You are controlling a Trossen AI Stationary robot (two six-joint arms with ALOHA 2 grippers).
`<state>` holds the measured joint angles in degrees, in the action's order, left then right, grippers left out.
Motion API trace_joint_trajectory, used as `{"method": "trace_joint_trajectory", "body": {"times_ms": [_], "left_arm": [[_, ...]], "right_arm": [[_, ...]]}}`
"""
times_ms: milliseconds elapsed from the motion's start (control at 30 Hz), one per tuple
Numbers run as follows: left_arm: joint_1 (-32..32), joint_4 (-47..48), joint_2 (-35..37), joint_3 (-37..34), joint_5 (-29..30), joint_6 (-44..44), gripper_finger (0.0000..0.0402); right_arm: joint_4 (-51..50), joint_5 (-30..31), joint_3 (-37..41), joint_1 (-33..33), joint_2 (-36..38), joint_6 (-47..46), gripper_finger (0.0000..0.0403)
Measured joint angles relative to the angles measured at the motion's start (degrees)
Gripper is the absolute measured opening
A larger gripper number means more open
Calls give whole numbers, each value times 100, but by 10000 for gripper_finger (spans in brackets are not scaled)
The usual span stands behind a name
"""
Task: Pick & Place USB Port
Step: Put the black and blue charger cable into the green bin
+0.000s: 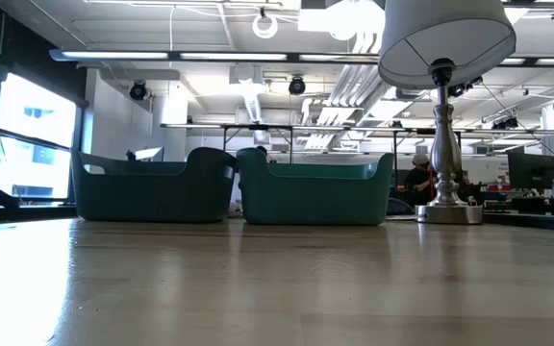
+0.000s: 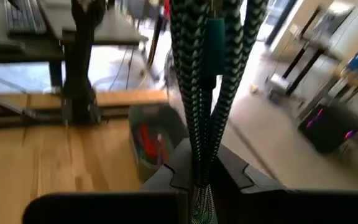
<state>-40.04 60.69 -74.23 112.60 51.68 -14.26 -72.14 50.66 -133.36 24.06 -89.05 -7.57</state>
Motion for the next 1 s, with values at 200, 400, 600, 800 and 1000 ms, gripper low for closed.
{"method": "trace_joint_trajectory", "body": {"times_ms": [200,400,600,800,1000], "left_arm": [[-89,1076,93,0,268,631,124],[-89,1745,214,-2,261,1019,124],[-89,1873,397,-2,91,1044,124],[-89,2067,483,-2,14,1042,124],[-87,2223,527,-2,-65,1038,124]], "right_arm": [[200,-1598,577,-1542,-210,167,20],[777,-2801,1871,-2714,-245,240,20],[1490,-3386,2741,-3311,-245,312,20],[1634,-3474,3379,-3784,-245,325,20],[2049,-3768,4054,-4275,-245,317,20]]}}
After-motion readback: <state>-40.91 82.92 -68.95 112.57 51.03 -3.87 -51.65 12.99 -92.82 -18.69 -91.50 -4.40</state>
